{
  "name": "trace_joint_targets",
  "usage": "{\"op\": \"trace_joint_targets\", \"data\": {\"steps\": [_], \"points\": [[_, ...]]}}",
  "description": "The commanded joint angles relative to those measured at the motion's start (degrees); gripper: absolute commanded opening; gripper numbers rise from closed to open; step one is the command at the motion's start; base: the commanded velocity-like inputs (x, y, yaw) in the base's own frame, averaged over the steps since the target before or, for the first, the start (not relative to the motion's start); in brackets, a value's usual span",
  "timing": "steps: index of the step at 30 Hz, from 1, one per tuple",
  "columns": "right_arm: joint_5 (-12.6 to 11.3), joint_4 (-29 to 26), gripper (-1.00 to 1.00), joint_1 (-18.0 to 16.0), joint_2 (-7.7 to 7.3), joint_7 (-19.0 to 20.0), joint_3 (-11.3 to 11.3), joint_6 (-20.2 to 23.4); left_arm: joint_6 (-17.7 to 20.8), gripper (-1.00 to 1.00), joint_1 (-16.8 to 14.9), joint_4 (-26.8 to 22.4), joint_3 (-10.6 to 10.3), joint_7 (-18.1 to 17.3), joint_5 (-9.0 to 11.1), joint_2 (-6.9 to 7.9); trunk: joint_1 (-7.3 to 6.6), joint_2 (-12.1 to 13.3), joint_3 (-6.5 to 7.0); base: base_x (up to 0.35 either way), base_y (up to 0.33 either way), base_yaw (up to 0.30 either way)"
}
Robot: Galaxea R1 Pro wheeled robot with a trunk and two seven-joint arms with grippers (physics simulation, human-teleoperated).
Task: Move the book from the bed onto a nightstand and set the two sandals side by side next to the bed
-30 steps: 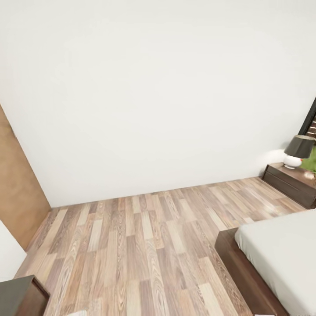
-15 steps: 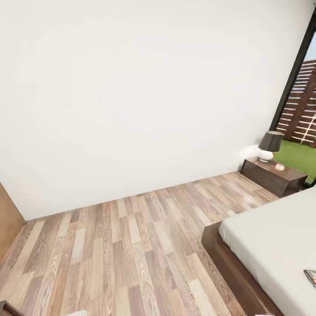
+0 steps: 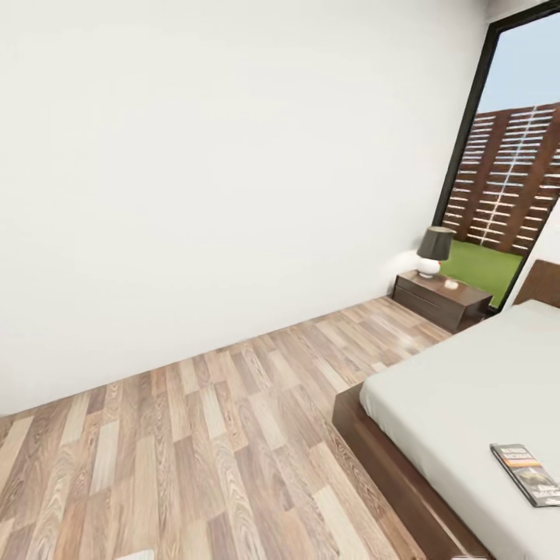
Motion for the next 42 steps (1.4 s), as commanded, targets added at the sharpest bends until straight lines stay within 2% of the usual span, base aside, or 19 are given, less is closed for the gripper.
{"op": "trace_joint_targets", "data": {"steps": [1, 42], "points": [[0.58, 0.09, 1.00, -0.07, 0.01, 0.17, -0.49, -0.22, -0.21, 1.00, -0.05, 0.06, 0.05, 0.10, 0.03, 0.00, 0.03, -0.12, -0.13, 0.000, 0.000, -0.273], [0.65, 0.14, 1.00, -0.06, -0.07, 0.17, -0.49, -0.22, -0.21, 1.00, -0.05, 0.06, 0.05, 0.10, 0.03, 0.02, 0.03, -0.12, -0.13, 0.000, 0.000, -0.273]]}}
